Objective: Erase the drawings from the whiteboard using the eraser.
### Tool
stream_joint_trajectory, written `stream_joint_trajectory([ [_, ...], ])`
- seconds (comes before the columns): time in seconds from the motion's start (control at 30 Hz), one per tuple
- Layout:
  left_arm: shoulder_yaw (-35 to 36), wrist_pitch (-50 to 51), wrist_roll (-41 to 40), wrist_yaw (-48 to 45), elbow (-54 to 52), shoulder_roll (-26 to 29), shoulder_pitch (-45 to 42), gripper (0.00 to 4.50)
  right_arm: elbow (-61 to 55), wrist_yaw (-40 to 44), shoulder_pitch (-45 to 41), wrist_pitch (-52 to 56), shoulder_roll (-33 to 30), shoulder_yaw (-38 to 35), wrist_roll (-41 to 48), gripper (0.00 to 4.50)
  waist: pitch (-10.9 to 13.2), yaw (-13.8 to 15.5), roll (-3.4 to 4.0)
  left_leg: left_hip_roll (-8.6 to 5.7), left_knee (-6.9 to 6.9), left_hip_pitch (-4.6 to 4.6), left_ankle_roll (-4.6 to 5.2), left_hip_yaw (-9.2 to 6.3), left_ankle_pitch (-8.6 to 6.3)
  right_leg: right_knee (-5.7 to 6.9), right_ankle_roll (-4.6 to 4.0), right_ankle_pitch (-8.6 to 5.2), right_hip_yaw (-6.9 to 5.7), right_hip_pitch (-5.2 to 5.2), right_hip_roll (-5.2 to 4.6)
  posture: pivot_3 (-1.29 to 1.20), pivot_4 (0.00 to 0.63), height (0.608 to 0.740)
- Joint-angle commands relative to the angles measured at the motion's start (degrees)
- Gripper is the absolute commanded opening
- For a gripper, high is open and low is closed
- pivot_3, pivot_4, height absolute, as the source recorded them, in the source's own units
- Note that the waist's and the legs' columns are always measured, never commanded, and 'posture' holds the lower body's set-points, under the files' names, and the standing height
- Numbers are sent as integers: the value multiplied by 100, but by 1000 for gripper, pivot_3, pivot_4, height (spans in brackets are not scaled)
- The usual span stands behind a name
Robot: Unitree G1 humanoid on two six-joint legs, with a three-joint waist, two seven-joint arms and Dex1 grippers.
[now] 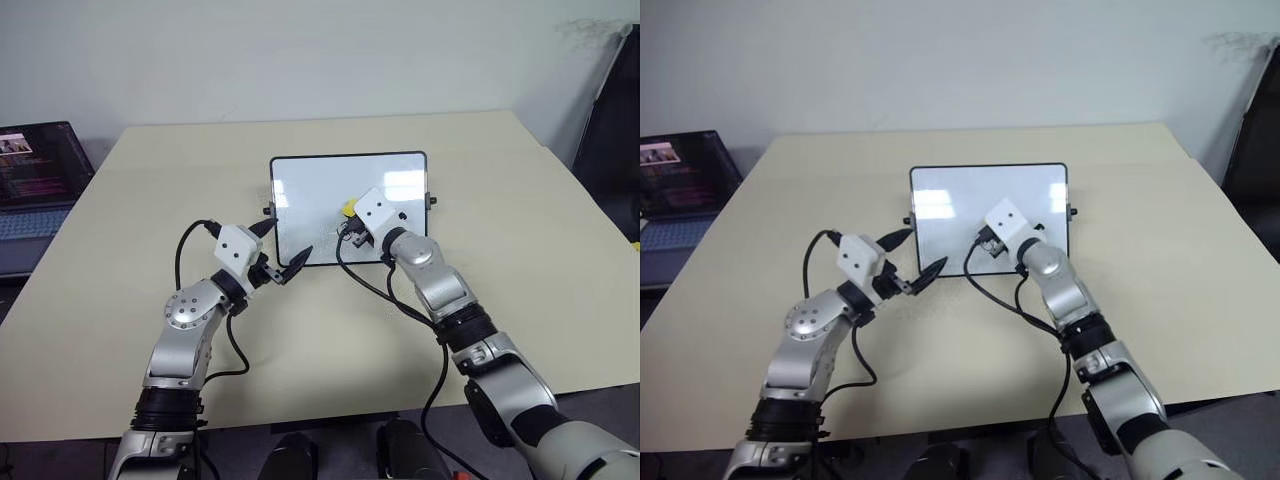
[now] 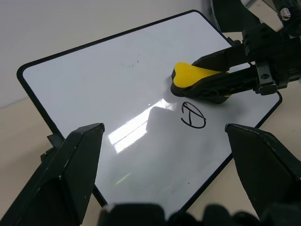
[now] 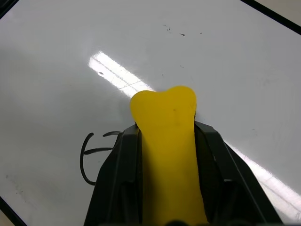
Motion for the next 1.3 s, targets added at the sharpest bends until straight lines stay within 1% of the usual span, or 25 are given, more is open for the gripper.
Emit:
stream_joint_trajectory([
  [0.03, 50, -90, -31, 47, -102, 12, -49, 4500, 138, -78, -142, 68, 80, -16, -60, 1195, 0, -1, 0, 2, 0, 0, 0, 0, 0, 0, 0, 0, 0, 0, 2, 0, 150, 740],
  [0.3, 57, -96, -36, 46, -102, 15, -24, 4500, 131, -68, -125, 45, 26, -56, -42, 1195, 0, 1, 0, 1, 0, -1, 0, -1, 0, -1, -1, 0, 0, 0, 2, 0, 150, 740],
  [0.47, 49, -98, -39, 25, -106, 20, -10, 4500, -375, 69, -56, 380, -95, -194, 77, 1195, 1, 18, 1, 0, 0, -3, 0, -2, 0, -2, 0, 0, -1, -1, 2, 0, 150, 740],
  [0.67, 38, -99, -45, 1, -123, 19, 26, 4500, -2013, 499, 177, 1627, -540, -627, 447, 1195, 5, 92, 1, -7, -4, -31, -1, -10, -1, -6, 0, 1, -6, -23, -9, 0, 150, 740],
  [0.77, 9, -98, -41, -4, -130, -5, 50, 4500, -2932, 611, 403, 2496, -692, -891, 701, 1195, 6, 130, 2, -3, -15, -39, -4, -9, -3, -24, 1, -1, -5, -31, -21, 0, 150, 740],
  [0.87, 6, -101, -54, -28, -132, -5, 71, 4500, -3547, 580, 668, 3293, -627, -1111, 948, 1195, 6, 128, 1, 0, -26, -40, -7, -6, -6, -36, 1, -3, -1, -35, -22, 0, 150, 740],
  [0.93, -23, -90, -58, -61, -108, -12, 50, 4500, -4065, 565, 1093, 4153, -434, -1463, 1314, 1195, 5, 157, 0, 0, -32, -41, -7, -8, -6, -40, 1, -4, -3, -35, -23, 0, 150, 740],
  [1.0, -38, -88, -64, -87, -85, -14, 28, 4500, -4334, 530, 1342, 4655, -336, -1623, 1500, 1195, 6, 165, 1, 2, -35, -43, -7, -12, -7, -46, 0, -5, -6, -33, -24, 0, 150, 740],
  [1.1, -58, -94, -71, -121, -34, -16, -24, 4500, -4484, 534, 1631, 4668, -554, -1384, 1492, 1195, 7, 163, 2, -4, -31, -45, -5, -6, -8, -47, 2, -4, -3, -34, -26, 0, 150, 740],
  [1.3, -117, -110, -61, -181, 60, -51, -147, 4500, -4531, 279, 1695, 4704, -499, -1356, 1575, 1195, 7, 153, 1, 0, -32, -41, -5, -7, -7, -40, 2, -4, -7, -33, -21, 0, 150, 740],
])
